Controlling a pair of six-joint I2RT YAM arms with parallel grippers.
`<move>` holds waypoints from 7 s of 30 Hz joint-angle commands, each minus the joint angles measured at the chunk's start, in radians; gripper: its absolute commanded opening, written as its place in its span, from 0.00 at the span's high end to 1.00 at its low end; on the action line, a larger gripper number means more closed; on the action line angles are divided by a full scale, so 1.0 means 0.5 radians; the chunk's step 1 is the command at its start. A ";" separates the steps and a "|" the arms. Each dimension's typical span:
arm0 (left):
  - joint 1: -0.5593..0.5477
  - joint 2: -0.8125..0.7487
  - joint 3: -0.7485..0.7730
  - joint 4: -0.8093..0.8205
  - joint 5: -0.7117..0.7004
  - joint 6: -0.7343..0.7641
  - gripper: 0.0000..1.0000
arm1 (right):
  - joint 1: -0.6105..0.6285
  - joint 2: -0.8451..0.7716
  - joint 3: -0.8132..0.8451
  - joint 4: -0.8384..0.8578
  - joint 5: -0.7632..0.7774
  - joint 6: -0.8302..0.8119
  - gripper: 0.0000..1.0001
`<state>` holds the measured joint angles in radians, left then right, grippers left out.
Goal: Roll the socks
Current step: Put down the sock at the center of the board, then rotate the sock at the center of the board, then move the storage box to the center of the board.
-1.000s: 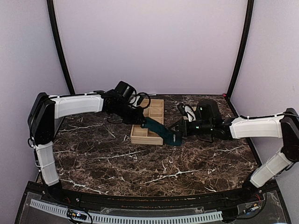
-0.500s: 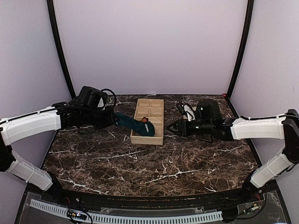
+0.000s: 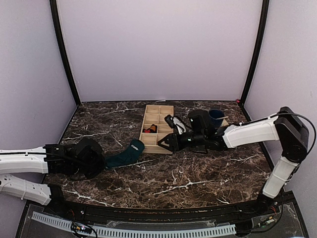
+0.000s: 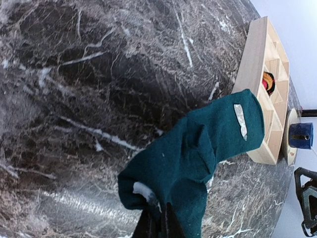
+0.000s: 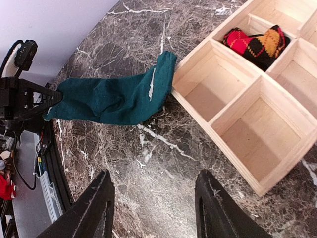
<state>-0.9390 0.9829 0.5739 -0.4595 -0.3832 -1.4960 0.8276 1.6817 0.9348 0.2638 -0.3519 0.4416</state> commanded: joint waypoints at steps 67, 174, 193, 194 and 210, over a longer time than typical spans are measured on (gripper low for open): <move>-0.321 0.705 -0.186 0.614 0.320 1.622 0.88 | 0.434 1.529 1.895 -1.230 0.425 -0.076 0.86; -0.151 0.254 -0.078 0.819 -0.057 1.860 0.66 | 0.304 1.281 1.748 -0.771 -0.140 -0.153 0.00; -0.328 0.638 -0.210 1.290 0.291 1.992 0.88 | 0.243 1.346 1.823 -0.687 -0.285 0.132 0.00; -0.351 0.674 -0.197 1.280 0.275 1.985 0.88 | 0.240 1.348 1.821 -0.681 -0.293 0.143 0.00; -0.419 0.742 -0.095 0.975 0.079 1.779 0.99 | 0.199 1.233 1.788 -0.621 -0.324 0.162 0.00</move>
<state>-1.1465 1.4467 0.5362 0.0700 -0.3035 -0.5766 0.9440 2.3631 1.8305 -0.0952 -0.5098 0.5320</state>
